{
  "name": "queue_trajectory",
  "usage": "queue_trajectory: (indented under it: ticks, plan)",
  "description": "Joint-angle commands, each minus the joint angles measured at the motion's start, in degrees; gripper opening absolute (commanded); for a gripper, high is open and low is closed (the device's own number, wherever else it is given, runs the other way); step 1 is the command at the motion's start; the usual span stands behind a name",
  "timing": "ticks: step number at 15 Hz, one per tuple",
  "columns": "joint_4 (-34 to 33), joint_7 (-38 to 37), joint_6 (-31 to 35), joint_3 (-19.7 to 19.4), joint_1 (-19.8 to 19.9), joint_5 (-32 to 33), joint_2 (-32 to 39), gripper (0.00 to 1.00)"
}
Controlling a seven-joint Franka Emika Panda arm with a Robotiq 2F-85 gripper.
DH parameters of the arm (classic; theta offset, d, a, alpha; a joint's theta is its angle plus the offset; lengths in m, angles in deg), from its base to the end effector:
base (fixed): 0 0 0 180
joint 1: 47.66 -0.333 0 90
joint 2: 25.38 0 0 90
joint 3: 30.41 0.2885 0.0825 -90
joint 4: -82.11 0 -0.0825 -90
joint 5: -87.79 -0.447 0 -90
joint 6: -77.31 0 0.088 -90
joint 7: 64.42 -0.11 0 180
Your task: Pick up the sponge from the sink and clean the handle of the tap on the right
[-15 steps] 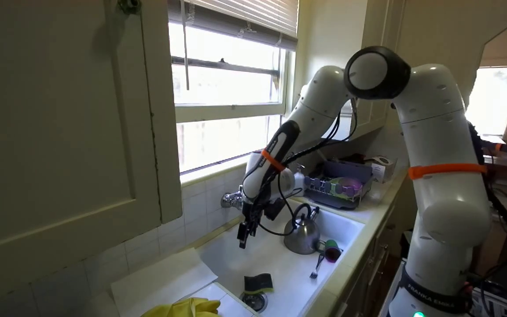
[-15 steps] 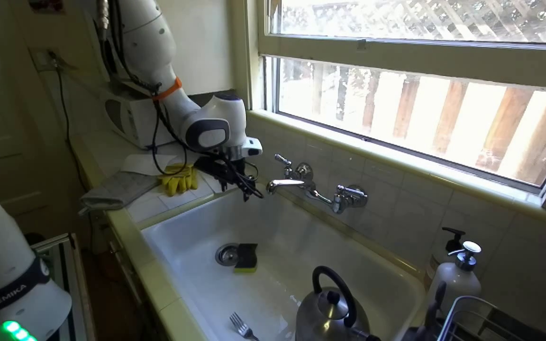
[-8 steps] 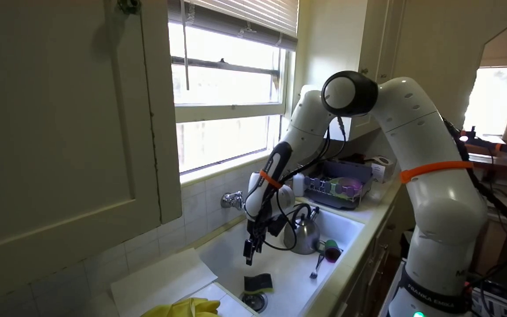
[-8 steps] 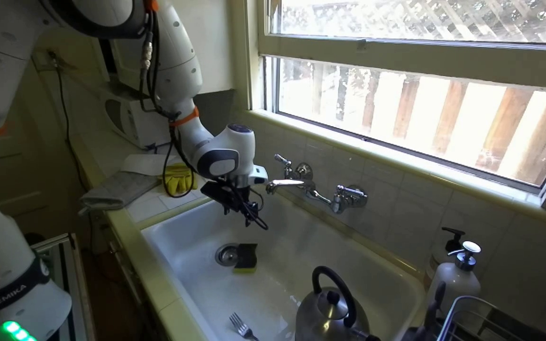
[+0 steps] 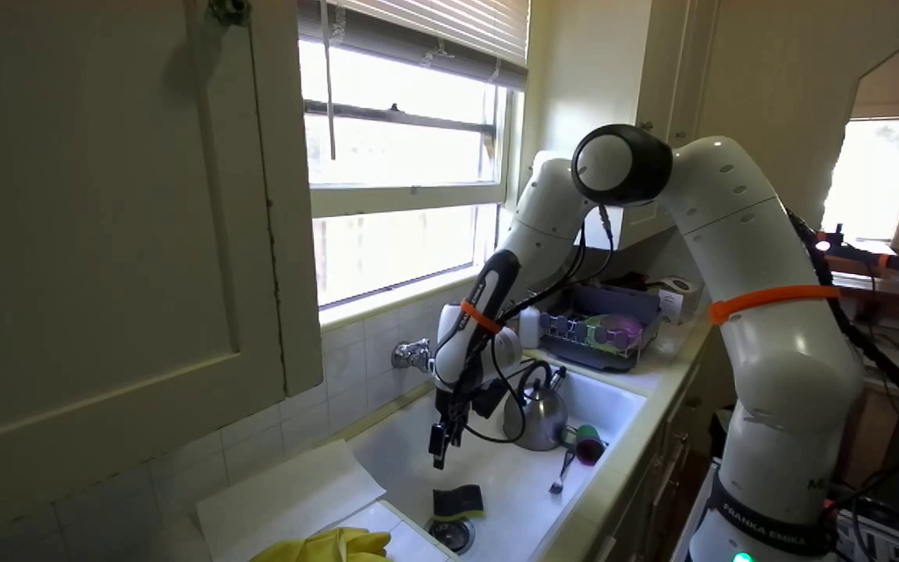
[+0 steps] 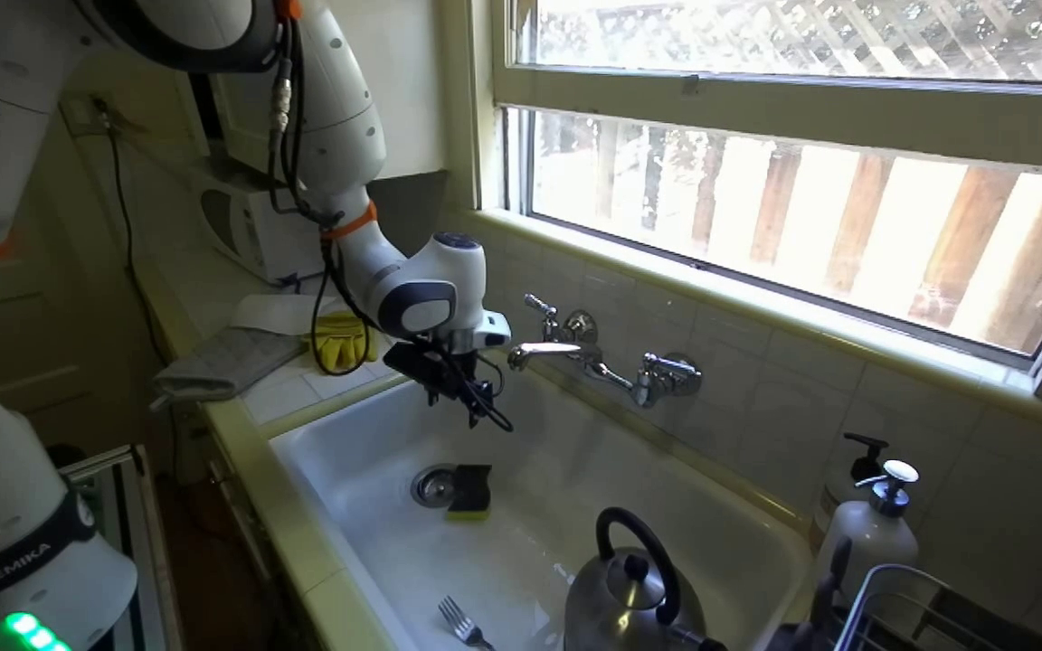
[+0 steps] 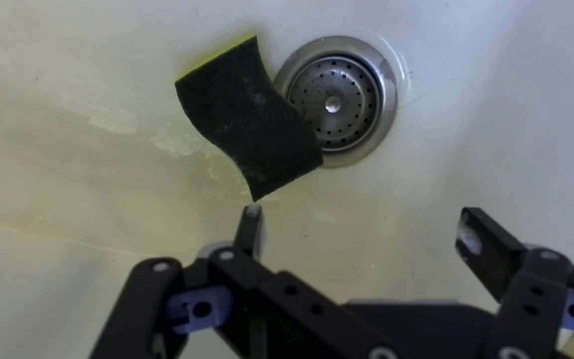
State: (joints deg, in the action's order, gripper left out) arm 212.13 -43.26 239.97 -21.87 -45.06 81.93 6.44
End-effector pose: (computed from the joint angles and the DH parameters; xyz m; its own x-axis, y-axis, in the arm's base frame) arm 0.5275 0.0617 0.0300 0.9382 0.3427 0.0491 0.3460 -0.9330 -0.0990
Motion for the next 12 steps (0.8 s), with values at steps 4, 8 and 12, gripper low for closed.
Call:
queue_trajectory:
  ticks: [4, 8, 12]
  plan:
    - [-2.32, -5.23, 0.88, -1.98, -2.46, 5.49, 7.23, 1.0]
    - [-3.98, -7.44, 3.88, -6.46, -5.48, 9.95, 11.4, 1.0]
    - [-6.64, -9.0, 9.77, -9.95, -8.75, 13.38, 15.66, 1.0]
